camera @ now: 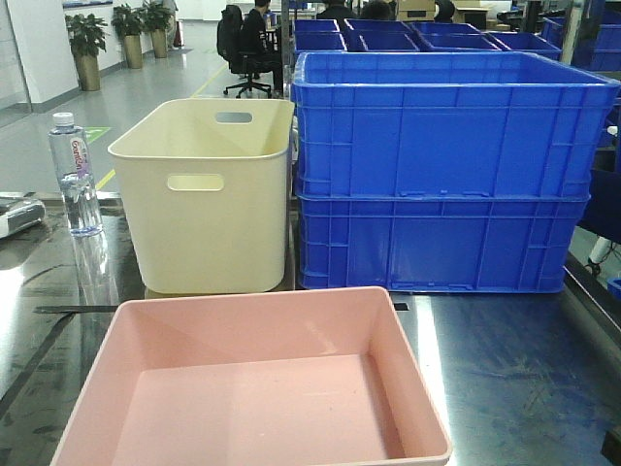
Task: Grab pink bin and stack on right shelf
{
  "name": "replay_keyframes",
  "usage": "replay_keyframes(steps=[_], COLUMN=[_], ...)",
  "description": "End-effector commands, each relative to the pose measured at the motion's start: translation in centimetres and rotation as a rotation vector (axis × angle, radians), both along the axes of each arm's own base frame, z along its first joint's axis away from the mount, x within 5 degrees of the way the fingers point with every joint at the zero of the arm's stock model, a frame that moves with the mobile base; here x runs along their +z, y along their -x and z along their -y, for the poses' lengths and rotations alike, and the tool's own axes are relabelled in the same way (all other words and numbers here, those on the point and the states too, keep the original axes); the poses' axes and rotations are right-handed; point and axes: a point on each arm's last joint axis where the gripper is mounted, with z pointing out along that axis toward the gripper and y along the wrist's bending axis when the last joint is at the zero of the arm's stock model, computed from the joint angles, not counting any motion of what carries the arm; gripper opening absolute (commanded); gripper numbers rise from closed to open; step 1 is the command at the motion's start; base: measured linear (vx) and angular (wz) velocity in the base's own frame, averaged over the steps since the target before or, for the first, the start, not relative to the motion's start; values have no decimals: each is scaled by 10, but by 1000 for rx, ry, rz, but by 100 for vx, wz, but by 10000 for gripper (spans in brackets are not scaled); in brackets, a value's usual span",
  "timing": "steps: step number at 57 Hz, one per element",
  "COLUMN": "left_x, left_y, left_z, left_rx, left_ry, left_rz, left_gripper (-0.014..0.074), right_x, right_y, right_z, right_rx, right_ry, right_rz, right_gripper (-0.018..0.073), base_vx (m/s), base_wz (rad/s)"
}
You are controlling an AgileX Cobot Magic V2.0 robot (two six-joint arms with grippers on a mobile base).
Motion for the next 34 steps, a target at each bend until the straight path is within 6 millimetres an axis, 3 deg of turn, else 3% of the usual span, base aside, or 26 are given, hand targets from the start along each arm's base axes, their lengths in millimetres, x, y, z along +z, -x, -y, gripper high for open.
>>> replay_keyframes(steps=[1, 34], left_x=[17, 13], left_y=[-2, -2], left_z=[-2, -2], left_rx=[31, 34], left_ry=[47, 44], left_rz=[107, 105], left_gripper=[-8, -8], right_x=[19, 18], right_y=[1, 1], right_z=[-1, -1], right_rx=[12, 12], right_ry=[-27, -26], right_rz=[128, 126], right_gripper=[-11, -11], base_vx=[0, 0], base_wz=[0, 0])
